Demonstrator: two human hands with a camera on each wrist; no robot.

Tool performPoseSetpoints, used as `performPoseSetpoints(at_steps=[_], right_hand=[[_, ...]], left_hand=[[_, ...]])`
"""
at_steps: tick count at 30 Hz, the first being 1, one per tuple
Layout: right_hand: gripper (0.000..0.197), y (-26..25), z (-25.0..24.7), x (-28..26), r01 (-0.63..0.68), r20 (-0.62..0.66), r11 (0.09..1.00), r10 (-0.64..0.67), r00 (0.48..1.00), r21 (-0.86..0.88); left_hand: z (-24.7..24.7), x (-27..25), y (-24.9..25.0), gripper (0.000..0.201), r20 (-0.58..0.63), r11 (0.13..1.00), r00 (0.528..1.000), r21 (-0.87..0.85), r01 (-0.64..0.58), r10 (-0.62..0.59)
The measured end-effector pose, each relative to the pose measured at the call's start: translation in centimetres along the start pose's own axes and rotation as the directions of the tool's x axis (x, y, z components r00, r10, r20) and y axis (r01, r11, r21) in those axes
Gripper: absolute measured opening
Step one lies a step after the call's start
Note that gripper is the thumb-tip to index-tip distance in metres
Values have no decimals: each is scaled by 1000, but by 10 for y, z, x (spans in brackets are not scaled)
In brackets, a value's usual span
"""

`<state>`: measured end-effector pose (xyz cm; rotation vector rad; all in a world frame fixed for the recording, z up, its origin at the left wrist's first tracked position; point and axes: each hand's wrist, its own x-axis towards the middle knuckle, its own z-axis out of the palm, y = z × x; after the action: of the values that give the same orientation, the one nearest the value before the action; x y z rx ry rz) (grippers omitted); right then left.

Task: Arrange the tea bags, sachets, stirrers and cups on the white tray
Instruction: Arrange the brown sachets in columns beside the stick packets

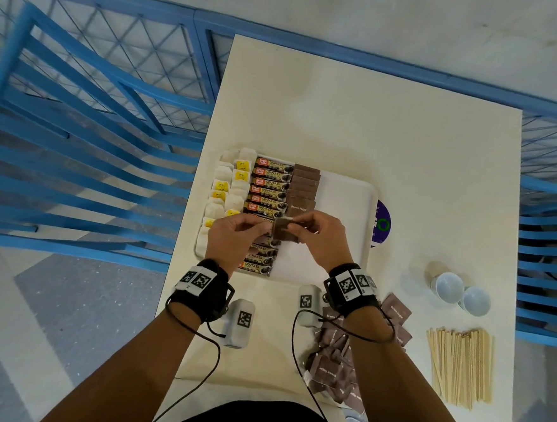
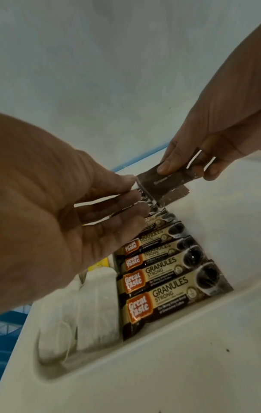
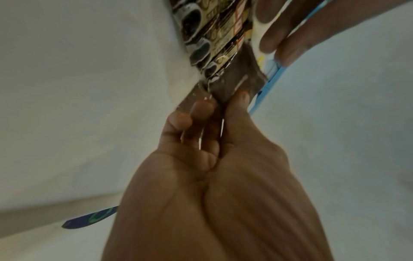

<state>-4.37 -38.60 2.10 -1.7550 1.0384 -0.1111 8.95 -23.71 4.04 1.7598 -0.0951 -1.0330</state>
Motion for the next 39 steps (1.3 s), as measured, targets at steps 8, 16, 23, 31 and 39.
performPoseSetpoints(at_steps=[8,16,23,31,39], right_hand=[[7,18,5,20,-85,-220,995,73,973,-46],[10,20,13,27,-70,-260,994,47,964,-80],[15,18,13,31,-57,-253,991,25,967,-120],[25,19,8,24,-52,-319,991,9,948,-127],[7,31,-35,-38,-49,-273,998,38,961,-32]], left_hand=[[-12,5,-13,8,95,991,995,136,12,-25],[-13,4,-20,12,81,988,996,151,35,-48],[-13,4,-18,12,80,988,996,153,36,-48],[-14,0,-15,8,91,985,995,172,17,-33],[13,-21,-23,9,149,981,989,187,-41,13]])
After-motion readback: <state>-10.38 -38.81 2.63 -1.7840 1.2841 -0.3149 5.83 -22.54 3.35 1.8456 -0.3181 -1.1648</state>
